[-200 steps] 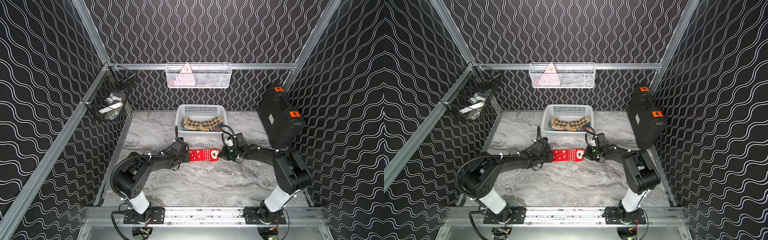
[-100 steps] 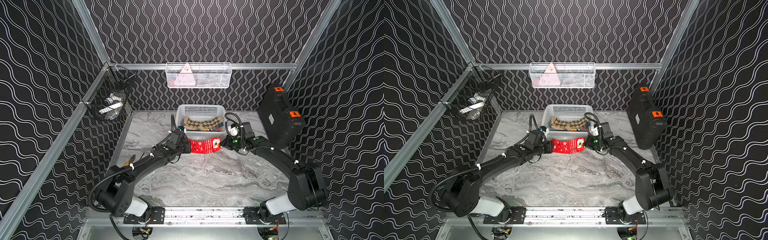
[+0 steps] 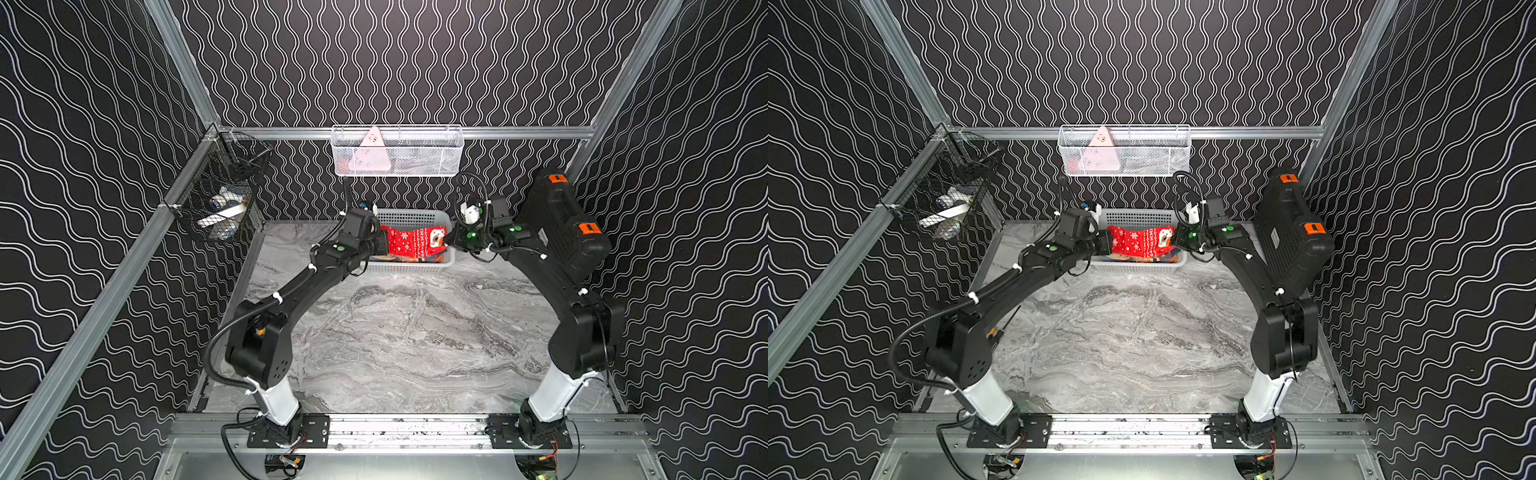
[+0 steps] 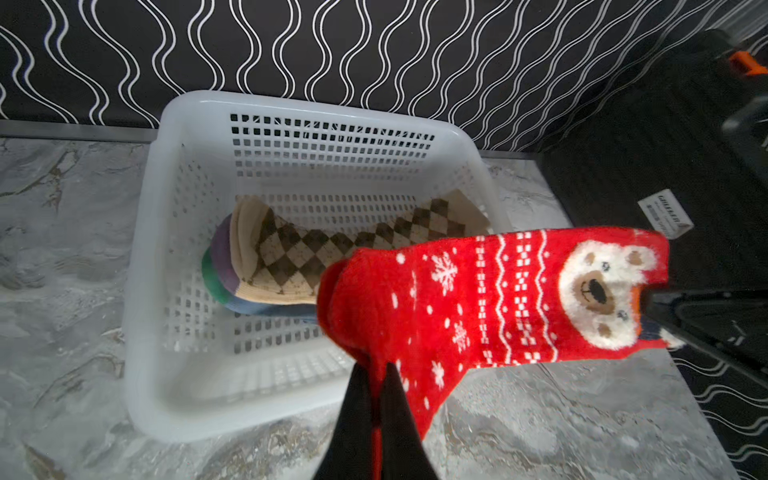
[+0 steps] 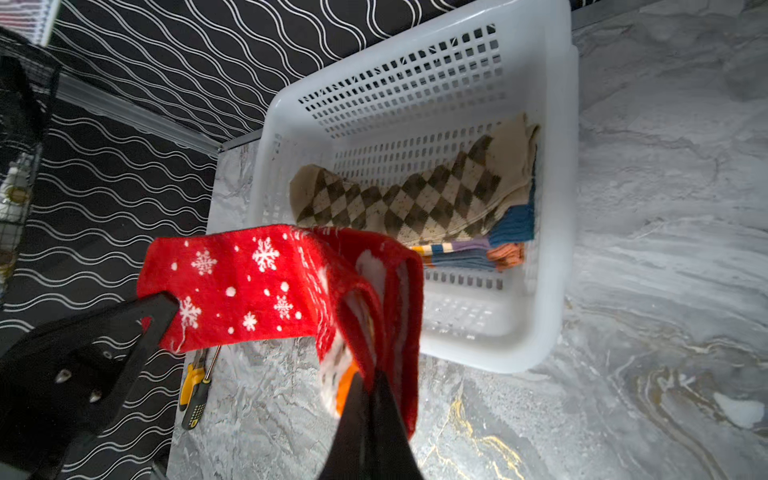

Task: Place the socks together as a pair
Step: Place a pair of socks in the bin.

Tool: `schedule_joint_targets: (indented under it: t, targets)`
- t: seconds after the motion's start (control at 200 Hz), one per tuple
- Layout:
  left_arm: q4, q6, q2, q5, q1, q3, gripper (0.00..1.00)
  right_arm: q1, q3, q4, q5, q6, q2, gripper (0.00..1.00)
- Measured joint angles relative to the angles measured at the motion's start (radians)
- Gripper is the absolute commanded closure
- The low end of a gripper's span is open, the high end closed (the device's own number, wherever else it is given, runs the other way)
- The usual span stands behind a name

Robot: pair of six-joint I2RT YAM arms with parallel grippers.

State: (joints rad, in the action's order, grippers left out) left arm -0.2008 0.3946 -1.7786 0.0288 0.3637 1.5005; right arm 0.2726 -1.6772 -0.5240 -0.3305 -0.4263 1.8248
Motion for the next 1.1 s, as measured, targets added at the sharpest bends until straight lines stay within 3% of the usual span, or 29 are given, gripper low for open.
schedule_joint_targets:
  t: [0.57, 0.63, 0.72, 0.791, 0.941, 1.096]
  targets:
    - [0.006, -0.071, -0.418, -0.008, -0.089, 0.265, 1.0, -0.066, -0.272, 0.029, -0.075, -0.004, 0.443, 1.0]
    - [0.006, -0.078, -0.443, -0.01, -0.091, 0.281, 0.86, -0.066, -0.287, 0.028, -0.082, -0.005, 0.463, 1.0]
    - [-0.002, -0.082, -0.457, -0.011, -0.091, 0.287, 0.59, -0.067, -0.3, 0.027, -0.092, -0.005, 0.475, 0.87]
    - [-0.002, -0.083, -0.458, -0.011, -0.091, 0.286, 0.48, -0.067, -0.329, 0.022, -0.101, -0.008, 0.489, 0.75]
    - [0.006, -0.082, -0.397, -0.01, -0.091, 0.225, 0.39, -0.067, -0.291, 0.02, -0.1, -0.004, 0.439, 0.53]
    - [0.072, -0.081, -0.178, -0.034, -0.09, 0.061, 0.37, -0.067, -0.182, 0.02, -0.052, 0.009, 0.246, 0.29]
